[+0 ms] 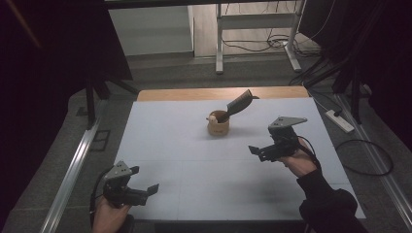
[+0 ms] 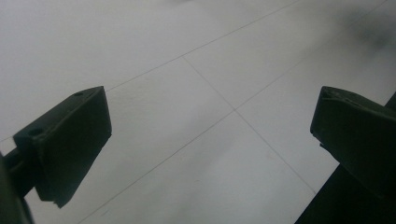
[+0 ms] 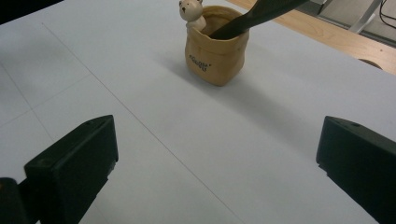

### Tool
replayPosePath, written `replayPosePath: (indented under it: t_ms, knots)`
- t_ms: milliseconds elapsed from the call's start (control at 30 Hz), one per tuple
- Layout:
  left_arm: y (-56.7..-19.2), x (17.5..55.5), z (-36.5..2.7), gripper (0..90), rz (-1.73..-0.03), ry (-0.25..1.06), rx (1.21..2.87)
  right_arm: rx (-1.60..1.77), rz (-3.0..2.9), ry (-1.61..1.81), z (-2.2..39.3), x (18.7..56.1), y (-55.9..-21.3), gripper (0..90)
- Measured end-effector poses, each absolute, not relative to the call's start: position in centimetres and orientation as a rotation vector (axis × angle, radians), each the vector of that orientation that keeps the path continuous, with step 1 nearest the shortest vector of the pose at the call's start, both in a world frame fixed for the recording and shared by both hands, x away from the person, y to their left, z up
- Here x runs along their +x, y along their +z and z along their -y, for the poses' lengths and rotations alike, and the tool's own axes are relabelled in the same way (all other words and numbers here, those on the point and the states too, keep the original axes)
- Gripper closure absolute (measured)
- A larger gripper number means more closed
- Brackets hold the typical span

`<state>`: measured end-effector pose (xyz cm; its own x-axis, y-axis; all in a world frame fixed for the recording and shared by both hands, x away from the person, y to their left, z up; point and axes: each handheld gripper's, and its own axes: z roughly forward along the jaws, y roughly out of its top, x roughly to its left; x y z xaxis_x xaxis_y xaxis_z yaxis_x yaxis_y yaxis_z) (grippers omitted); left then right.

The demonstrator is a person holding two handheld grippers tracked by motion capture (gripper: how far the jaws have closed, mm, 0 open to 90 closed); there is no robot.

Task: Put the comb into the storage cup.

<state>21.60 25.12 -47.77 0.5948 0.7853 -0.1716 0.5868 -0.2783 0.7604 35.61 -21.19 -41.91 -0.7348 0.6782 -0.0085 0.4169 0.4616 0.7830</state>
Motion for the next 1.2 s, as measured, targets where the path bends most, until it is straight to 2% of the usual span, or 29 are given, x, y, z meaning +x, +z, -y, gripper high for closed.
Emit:
replayPosePath:
  t_ms: [1200]
  knots:
    - [-47.9,21.8,-25.2,0.0,-1.095,0.273,1.983,1.009,-2.381,1.07,26.0,32.6,-42.9,0.0]
